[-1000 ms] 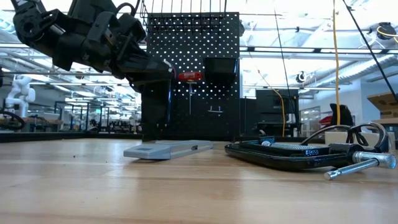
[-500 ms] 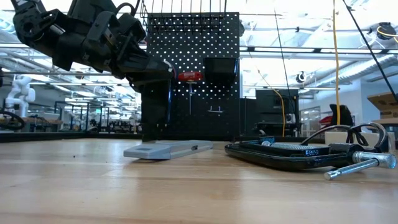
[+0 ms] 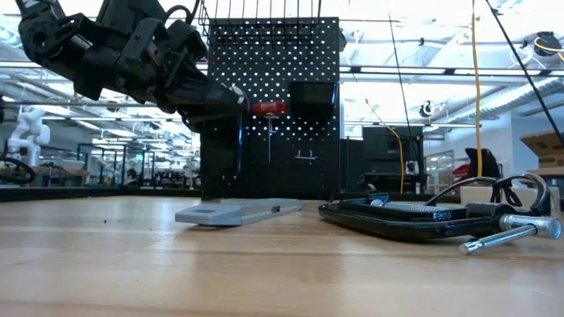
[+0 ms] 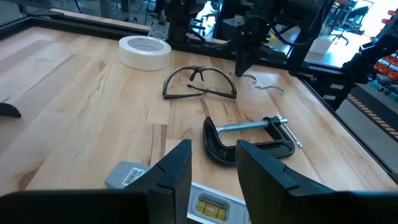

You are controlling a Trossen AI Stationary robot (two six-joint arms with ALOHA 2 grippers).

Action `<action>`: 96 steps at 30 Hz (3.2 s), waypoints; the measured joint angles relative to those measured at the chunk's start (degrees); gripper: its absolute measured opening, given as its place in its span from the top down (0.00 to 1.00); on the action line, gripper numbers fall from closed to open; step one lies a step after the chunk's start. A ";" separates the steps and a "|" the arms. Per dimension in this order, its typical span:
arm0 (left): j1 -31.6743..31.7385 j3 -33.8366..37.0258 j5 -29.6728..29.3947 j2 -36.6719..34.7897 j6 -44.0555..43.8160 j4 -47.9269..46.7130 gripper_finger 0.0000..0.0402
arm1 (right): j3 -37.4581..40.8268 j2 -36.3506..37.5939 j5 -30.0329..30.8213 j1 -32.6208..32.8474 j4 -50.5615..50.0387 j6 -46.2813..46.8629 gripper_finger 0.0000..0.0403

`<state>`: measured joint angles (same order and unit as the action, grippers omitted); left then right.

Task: Hang tools onto peg board
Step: Put the top pegboard hook into the right black bin on the peg board

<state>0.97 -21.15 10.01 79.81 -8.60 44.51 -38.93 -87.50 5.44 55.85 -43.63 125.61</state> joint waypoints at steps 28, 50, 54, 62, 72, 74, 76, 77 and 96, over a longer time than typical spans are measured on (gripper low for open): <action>0.00 0.00 -0.09 0.00 -1.50 0.53 0.70 | -30.96 -0.03 41.59 -18.00 -18.81 -34.32 1.00; 0.01 0.00 0.79 0.00 -1.81 1.27 0.70 | -37.78 0.00 29.94 -51.06 10.06 -95.12 1.00; 0.02 0.00 0.89 0.00 -1.81 1.27 0.70 | -37.78 0.00 27.32 -54.58 13.99 -99.00 1.00; 0.00 0.00 0.91 0.00 -1.75 1.25 0.70 | -37.80 0.02 27.41 -60.64 15.62 -102.65 1.00; 0.01 0.00 0.93 0.00 -1.61 0.98 0.70 | -37.80 0.06 28.62 -66.01 18.94 -106.48 1.00; 0.02 0.00 0.91 0.00 -1.62 0.87 0.70 | -37.80 0.06 29.19 -66.83 18.97 -106.82 1.00; 0.02 0.00 0.91 0.00 -1.55 0.77 0.70 | -37.80 0.06 28.49 -67.65 18.86 -106.85 1.00; 0.01 0.00 0.91 0.00 -1.55 0.77 0.70 | -37.80 0.06 28.41 -67.95 18.48 -106.84 1.00; 0.01 0.00 0.91 0.00 -1.51 0.00 0.70 | -37.80 0.06 27.44 -68.91 14.60 -105.22 0.89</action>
<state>0.98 -21.15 10.92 79.81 -10.11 44.51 -76.73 -87.44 32.87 -13.06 -29.03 20.39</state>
